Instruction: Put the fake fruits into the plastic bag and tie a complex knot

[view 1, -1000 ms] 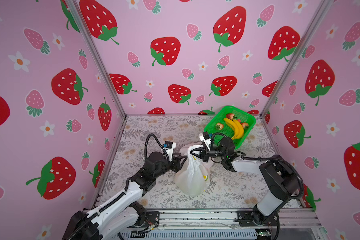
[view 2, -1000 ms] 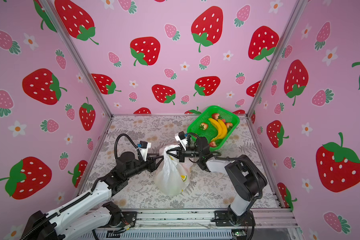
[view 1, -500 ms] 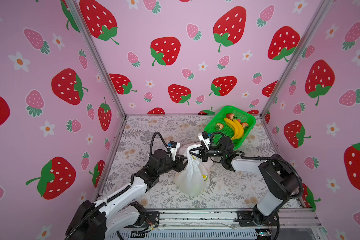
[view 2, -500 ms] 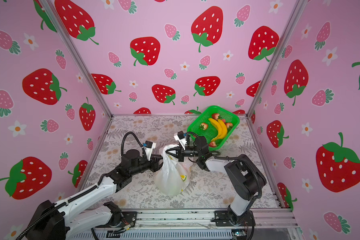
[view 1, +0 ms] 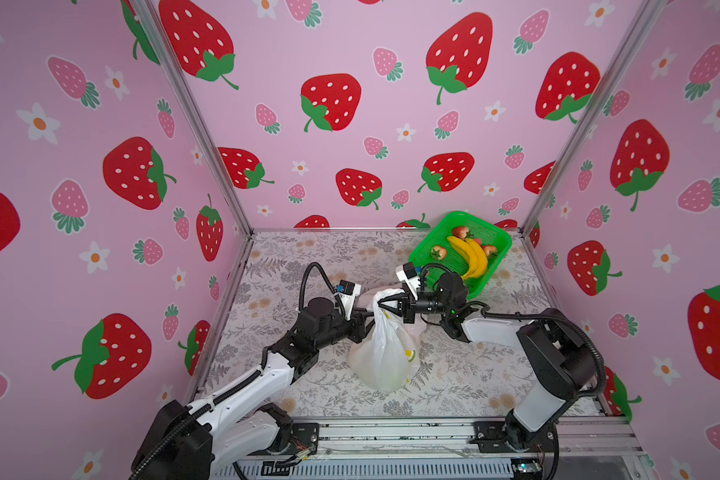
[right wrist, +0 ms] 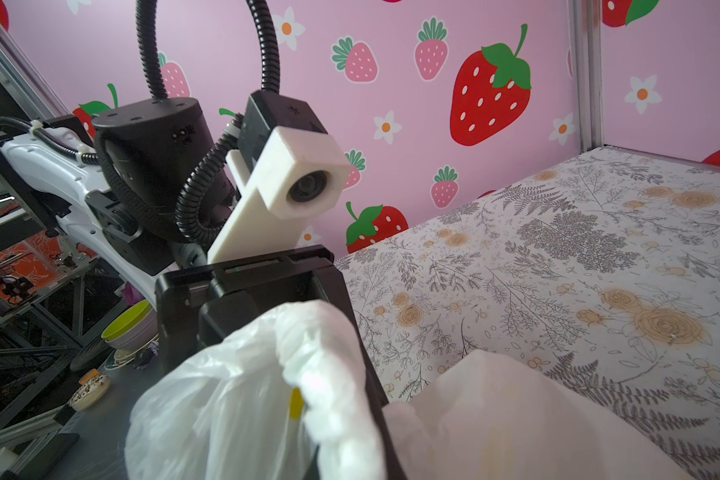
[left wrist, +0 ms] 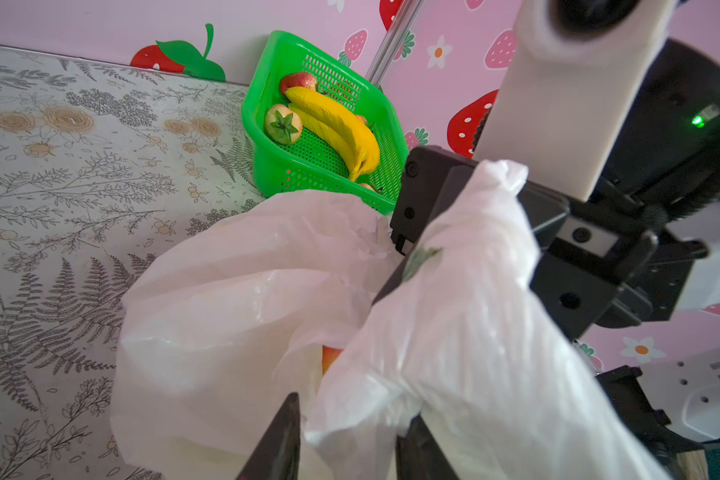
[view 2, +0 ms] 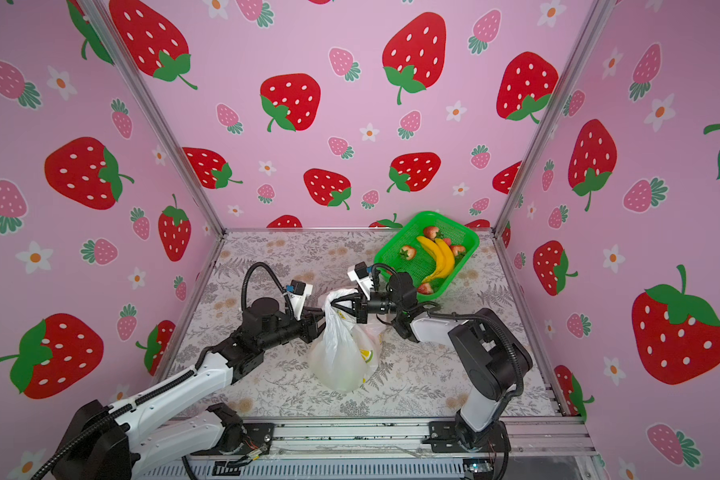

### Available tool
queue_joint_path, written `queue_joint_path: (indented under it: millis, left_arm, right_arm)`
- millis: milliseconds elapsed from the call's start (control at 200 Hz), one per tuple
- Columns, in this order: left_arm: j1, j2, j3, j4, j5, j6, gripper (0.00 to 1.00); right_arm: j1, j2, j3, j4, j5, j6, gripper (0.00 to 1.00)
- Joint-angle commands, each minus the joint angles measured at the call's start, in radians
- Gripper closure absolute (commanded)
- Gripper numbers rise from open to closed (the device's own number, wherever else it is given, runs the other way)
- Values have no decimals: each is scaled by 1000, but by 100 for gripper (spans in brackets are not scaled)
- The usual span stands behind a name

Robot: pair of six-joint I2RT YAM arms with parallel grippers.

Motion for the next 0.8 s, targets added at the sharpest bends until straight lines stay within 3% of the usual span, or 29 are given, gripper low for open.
queue_joint_path:
  millis: [0, 135, 540, 575, 765, 796]
  left_arm:
    - [4, -18, 36, 35, -32, 15, 58]
    - [4, -17, 37, 41, -30, 13, 61]
    - [4, -24, 28, 26, -64, 1, 93]
    - [3, -24, 28, 23, -69, 0, 100]
    - [4, -22, 27, 9, -81, -6, 100]
    - [4, -23, 26, 9, -82, -6, 100]
  right_arm:
    - [11, 17, 23, -1, -14, -12, 100]
    - [12, 17, 23, -4, -13, -13, 100]
    - [12, 3, 24, -33, 3, -36, 100]
    - [12, 1, 24, -37, 5, -39, 100]
    - [9, -11, 27, -66, 31, -57, 100]
    - [7, -15, 26, -77, 41, -64, 96]
